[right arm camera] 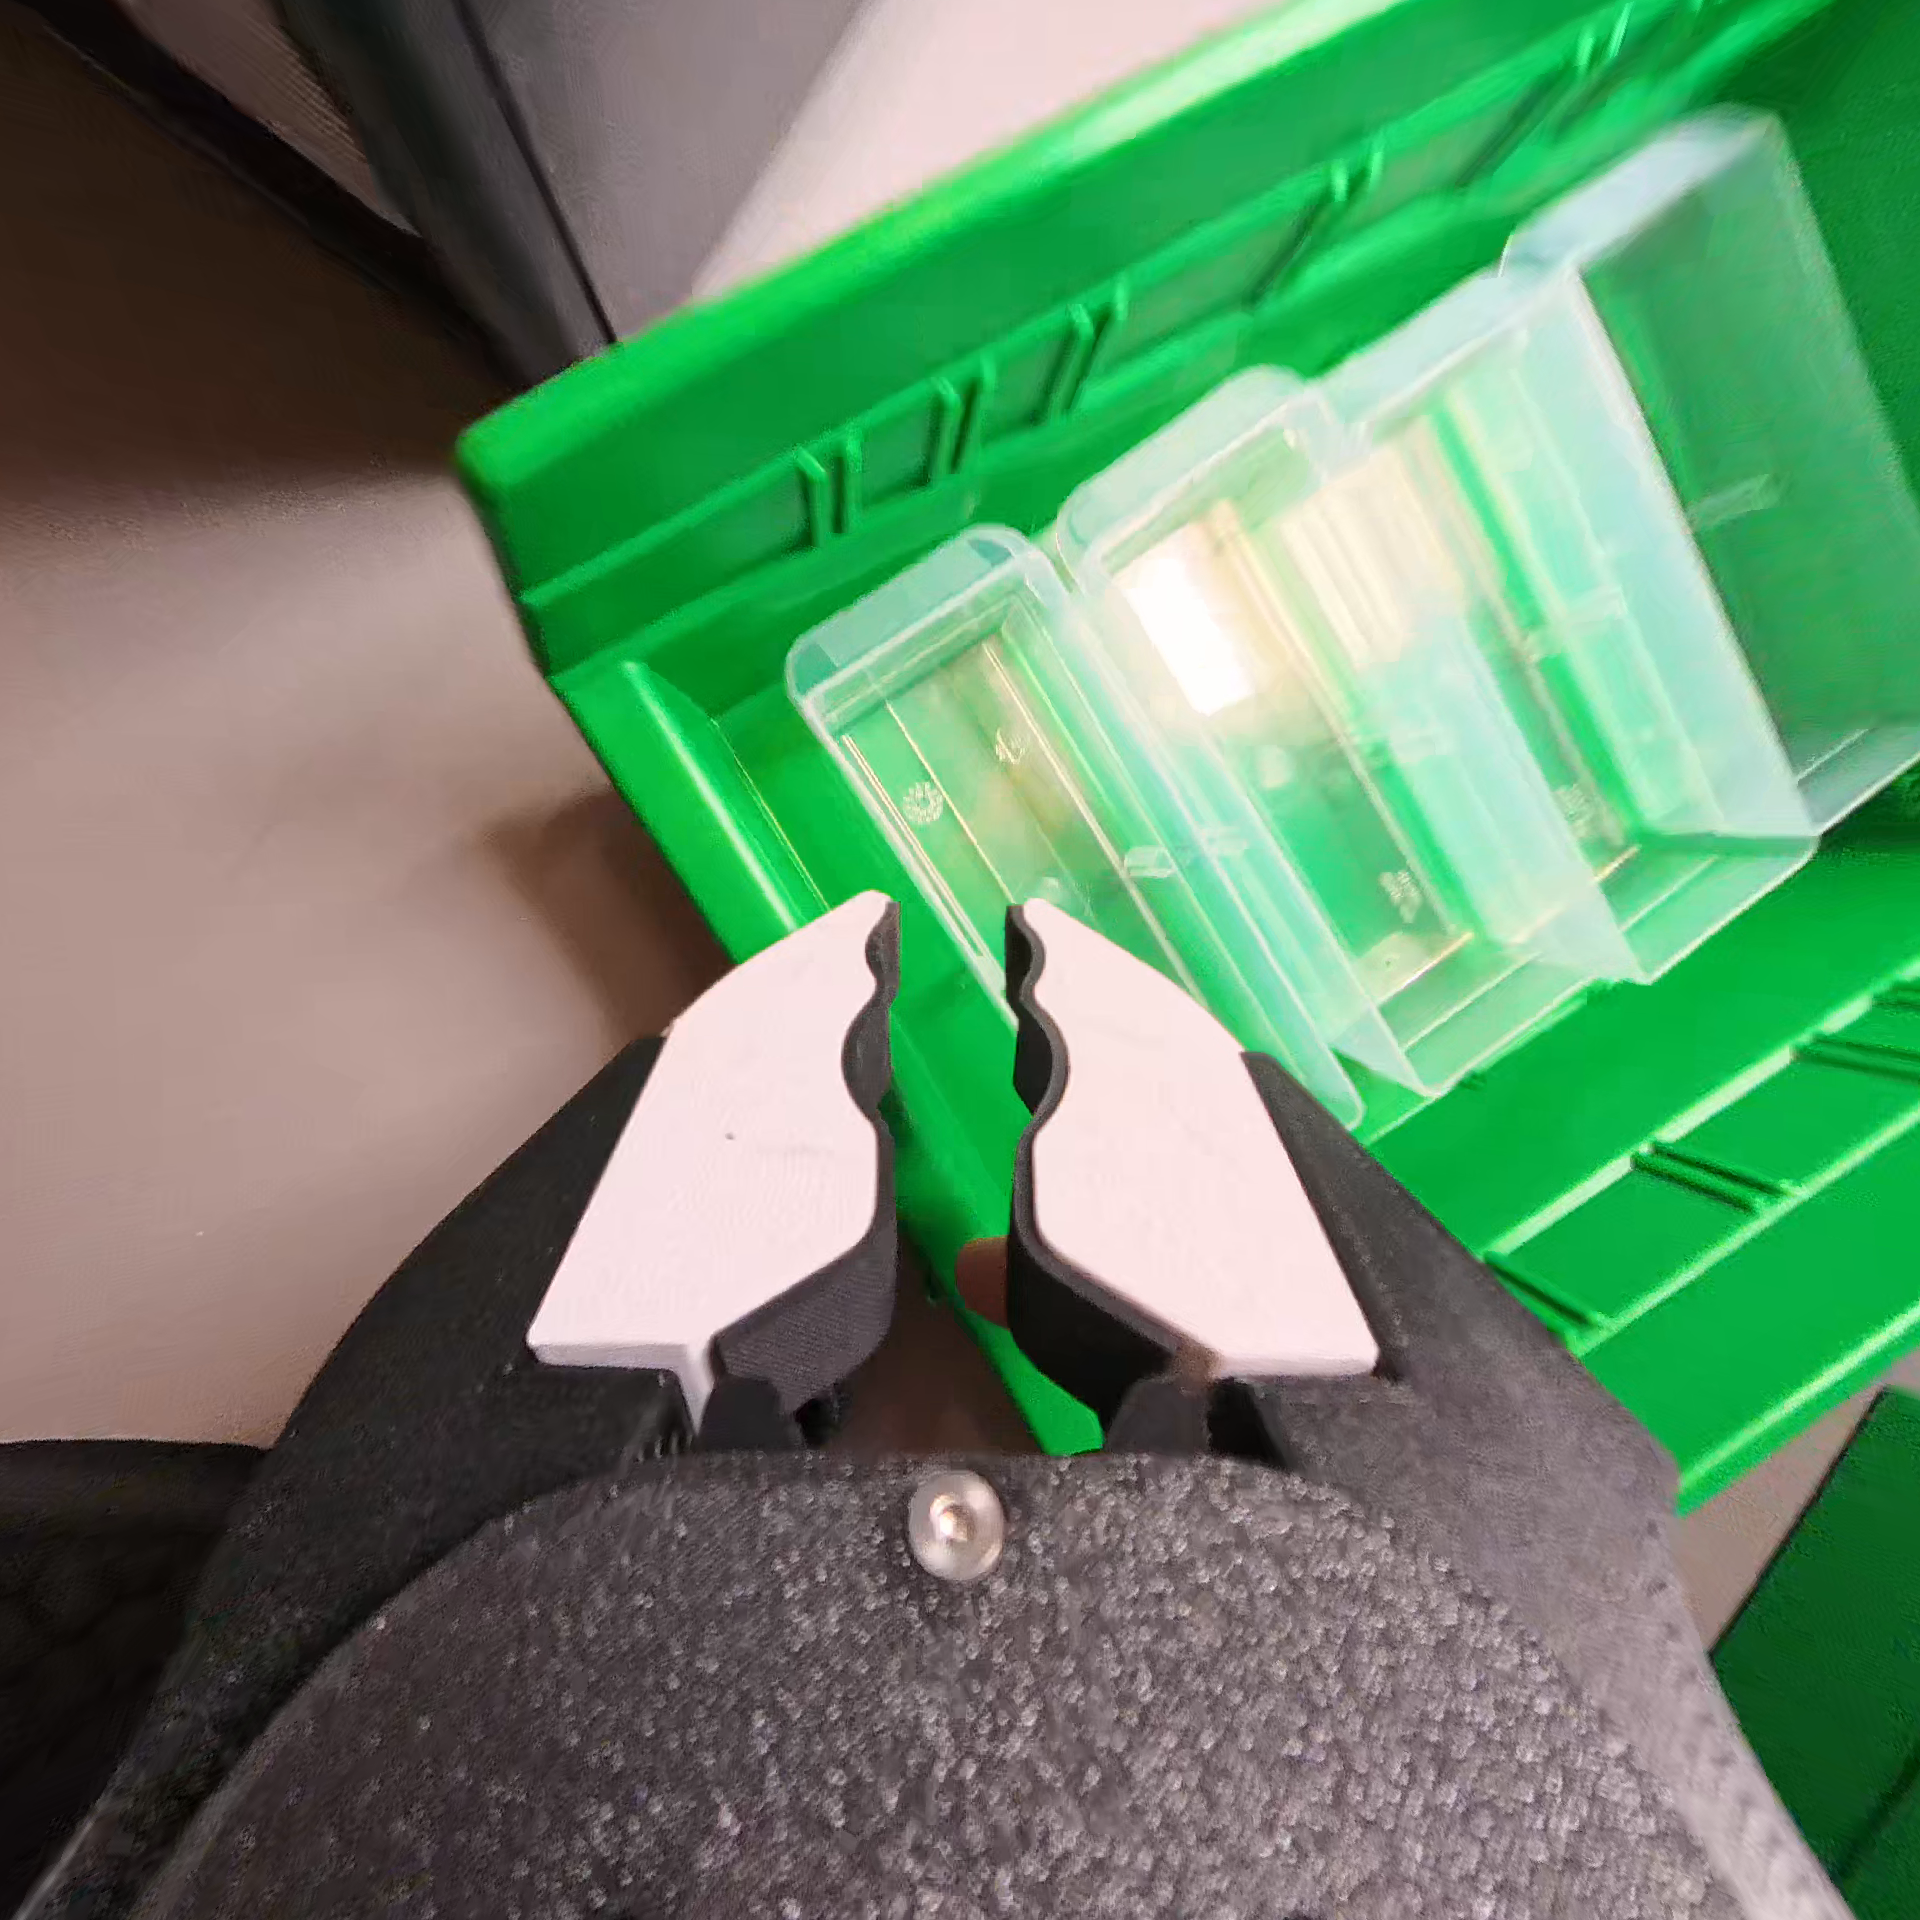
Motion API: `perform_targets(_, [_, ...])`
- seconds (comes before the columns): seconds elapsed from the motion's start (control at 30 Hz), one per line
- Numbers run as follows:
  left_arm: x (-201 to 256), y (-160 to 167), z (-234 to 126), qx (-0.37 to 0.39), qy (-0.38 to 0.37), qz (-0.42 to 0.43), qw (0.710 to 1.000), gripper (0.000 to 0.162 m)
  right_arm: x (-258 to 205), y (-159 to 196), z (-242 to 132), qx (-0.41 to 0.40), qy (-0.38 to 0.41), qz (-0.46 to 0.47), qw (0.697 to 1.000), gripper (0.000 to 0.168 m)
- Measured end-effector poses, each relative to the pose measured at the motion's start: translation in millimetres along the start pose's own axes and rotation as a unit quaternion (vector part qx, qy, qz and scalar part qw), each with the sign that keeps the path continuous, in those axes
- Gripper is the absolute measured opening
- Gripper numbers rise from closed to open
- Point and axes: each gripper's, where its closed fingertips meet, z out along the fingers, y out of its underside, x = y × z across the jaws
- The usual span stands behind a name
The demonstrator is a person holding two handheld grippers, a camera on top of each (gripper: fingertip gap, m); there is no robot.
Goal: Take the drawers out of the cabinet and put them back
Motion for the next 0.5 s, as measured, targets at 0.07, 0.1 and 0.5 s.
perform_targets(0.07, [0.0, 0.0, 0.1, 0.001, 0.001, -0.001, 1.0, 0.0, -12.7, -10.8, -9.8, 0.059, -0.013, -0.053, 0.997, 0.026])
perform_targets(0.1, [0.0, 0.0, 0.3, 0.001, 0.001, -0.001, 1.0, 0.0, -22.2, -12.7, -13.9, 0.082, -0.019, -0.095, 0.992, 0.029])
perform_targets(0.5, [2.8, -26.4, -17.4, 0.043, -0.06, 0.071, 0.995, 0.0, -26.2, 22.1, 18.8, -0.024, 0.144, -0.339, 0.929, 0.03])
